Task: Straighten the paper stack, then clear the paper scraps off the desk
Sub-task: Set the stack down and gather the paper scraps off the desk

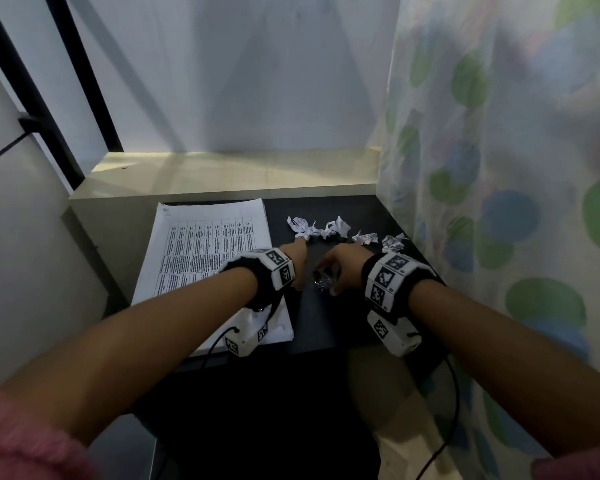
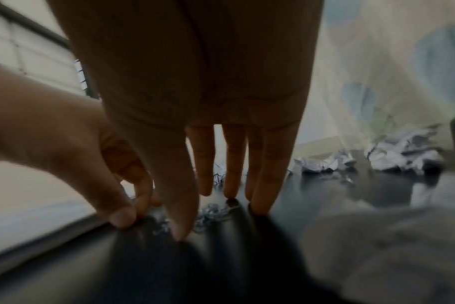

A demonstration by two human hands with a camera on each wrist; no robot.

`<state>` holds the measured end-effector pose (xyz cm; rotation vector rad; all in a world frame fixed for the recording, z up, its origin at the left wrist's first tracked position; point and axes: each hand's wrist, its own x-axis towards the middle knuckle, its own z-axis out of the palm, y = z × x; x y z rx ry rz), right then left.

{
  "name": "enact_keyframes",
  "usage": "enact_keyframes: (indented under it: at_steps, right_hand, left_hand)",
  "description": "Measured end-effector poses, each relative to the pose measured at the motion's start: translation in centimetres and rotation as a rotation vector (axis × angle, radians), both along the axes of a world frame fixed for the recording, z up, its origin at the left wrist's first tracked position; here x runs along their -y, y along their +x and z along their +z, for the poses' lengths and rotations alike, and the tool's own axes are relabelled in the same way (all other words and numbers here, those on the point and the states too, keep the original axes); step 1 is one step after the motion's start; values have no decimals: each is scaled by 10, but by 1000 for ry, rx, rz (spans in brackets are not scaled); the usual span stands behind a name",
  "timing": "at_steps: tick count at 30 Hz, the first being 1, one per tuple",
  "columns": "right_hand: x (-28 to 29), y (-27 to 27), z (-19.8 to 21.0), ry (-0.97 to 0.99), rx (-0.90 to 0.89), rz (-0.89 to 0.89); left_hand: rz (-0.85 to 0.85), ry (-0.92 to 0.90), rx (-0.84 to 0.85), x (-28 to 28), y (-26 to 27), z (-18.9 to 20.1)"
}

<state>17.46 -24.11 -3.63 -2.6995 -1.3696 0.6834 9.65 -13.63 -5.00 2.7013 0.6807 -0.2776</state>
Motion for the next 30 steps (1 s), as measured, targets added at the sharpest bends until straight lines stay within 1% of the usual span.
enact_keyframes:
  at_steps: [2,4,9,12,15,21,26,30]
  right_hand:
    - [0,-6,-2,-16,92,88]
    - [-2,-11,-8,7,143,109]
    - [-1,-17,-11,39,163,70]
    - [-1,-16,-8,59,147,29]
    - [-2,-12,-3,63,94,-43]
    - [-3,3,-2,81,-128,-171]
    - [14,27,15,274,-202,-288]
    - [34,49,25,390,-250,-378]
  left_hand:
    - [-5,-14,-28,-2,-3,0]
    - [-29,-9,-31,-2,-4,0]
    - [-27,-36,24,0,-8,-2]
    - [-33,-15,26,0,-7,-2]
    - [-41,-3,11,0,-6,-3]
    - [-80,-38,-49,1,1,-6]
    - [-101,-80,-47,2,14,-11]
    - [-148,-62,-59,8,31,-11]
